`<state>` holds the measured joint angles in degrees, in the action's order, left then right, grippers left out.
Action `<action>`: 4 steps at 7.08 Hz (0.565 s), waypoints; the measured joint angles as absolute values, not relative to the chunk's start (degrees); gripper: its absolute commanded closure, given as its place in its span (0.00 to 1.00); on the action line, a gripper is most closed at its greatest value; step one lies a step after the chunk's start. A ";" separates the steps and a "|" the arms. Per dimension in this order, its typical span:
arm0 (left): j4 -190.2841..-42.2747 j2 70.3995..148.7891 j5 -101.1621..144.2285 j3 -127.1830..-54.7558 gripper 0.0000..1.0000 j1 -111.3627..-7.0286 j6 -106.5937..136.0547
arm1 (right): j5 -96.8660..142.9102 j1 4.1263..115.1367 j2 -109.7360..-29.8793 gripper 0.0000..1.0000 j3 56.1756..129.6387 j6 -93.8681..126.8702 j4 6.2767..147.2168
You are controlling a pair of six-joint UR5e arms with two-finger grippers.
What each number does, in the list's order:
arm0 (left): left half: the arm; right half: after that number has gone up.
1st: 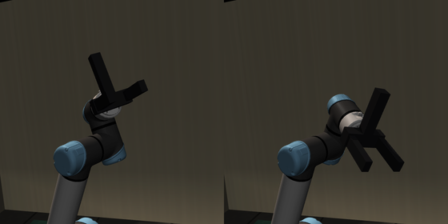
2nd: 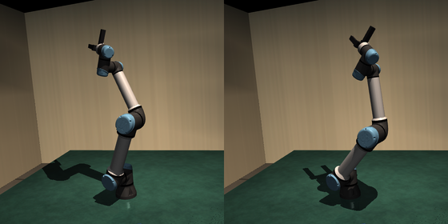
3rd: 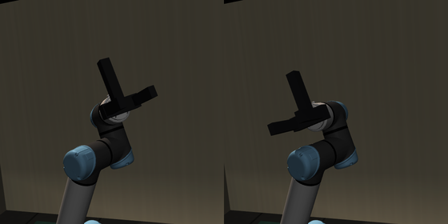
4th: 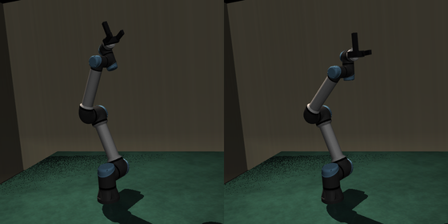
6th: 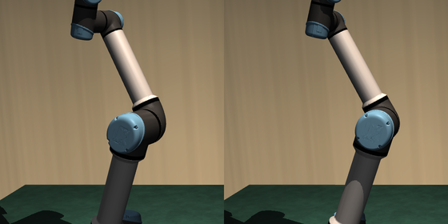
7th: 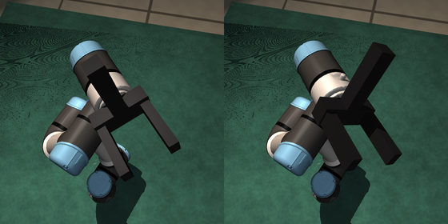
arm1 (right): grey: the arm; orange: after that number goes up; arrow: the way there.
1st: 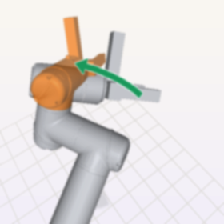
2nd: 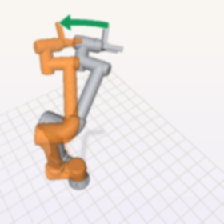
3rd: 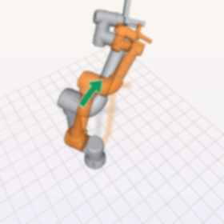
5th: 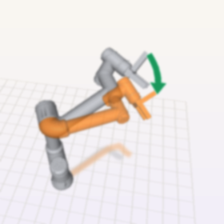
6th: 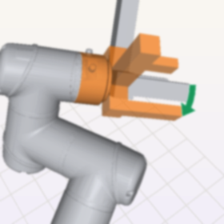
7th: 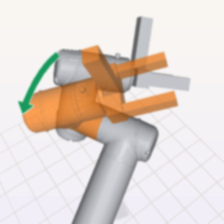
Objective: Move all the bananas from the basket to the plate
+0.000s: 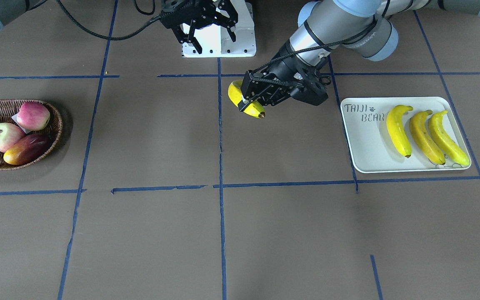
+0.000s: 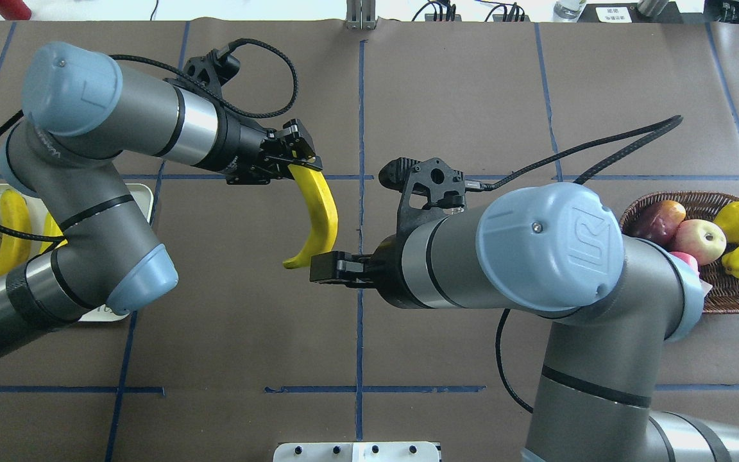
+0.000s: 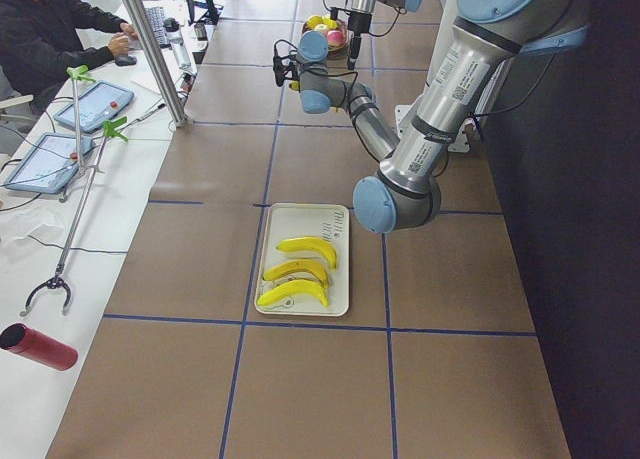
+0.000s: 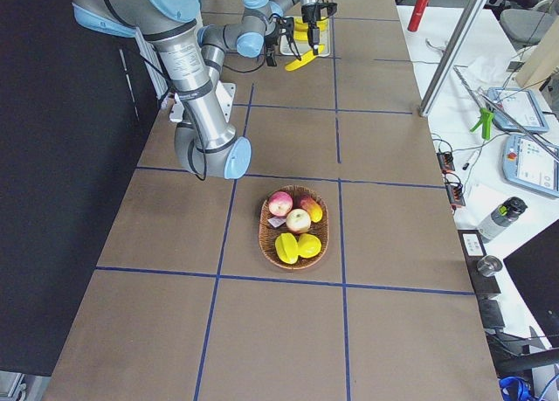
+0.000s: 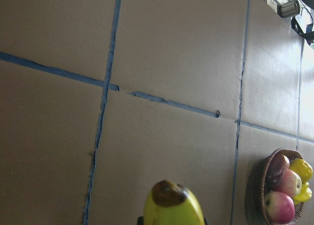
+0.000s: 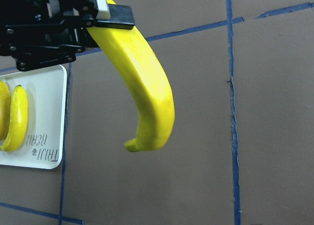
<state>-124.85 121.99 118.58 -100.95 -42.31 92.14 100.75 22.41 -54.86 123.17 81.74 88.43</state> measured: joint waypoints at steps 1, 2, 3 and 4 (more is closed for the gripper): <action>-121.97 121.14 120.27 -100.76 1.00 -44.70 91.89 | 100.77 23.28 -55.48 0.00 125.32 81.71 88.42; -119.73 119.25 123.10 -100.98 1.00 -47.25 90.67 | 100.97 24.82 -56.49 0.00 127.36 81.68 88.42; -118.30 115.71 125.48 -101.44 1.00 -49.48 88.35 | 101.28 27.19 -57.71 0.00 128.46 81.50 88.72; -117.62 111.27 126.62 -101.76 1.00 -51.22 85.16 | 101.48 29.71 -59.08 0.00 128.72 79.60 90.06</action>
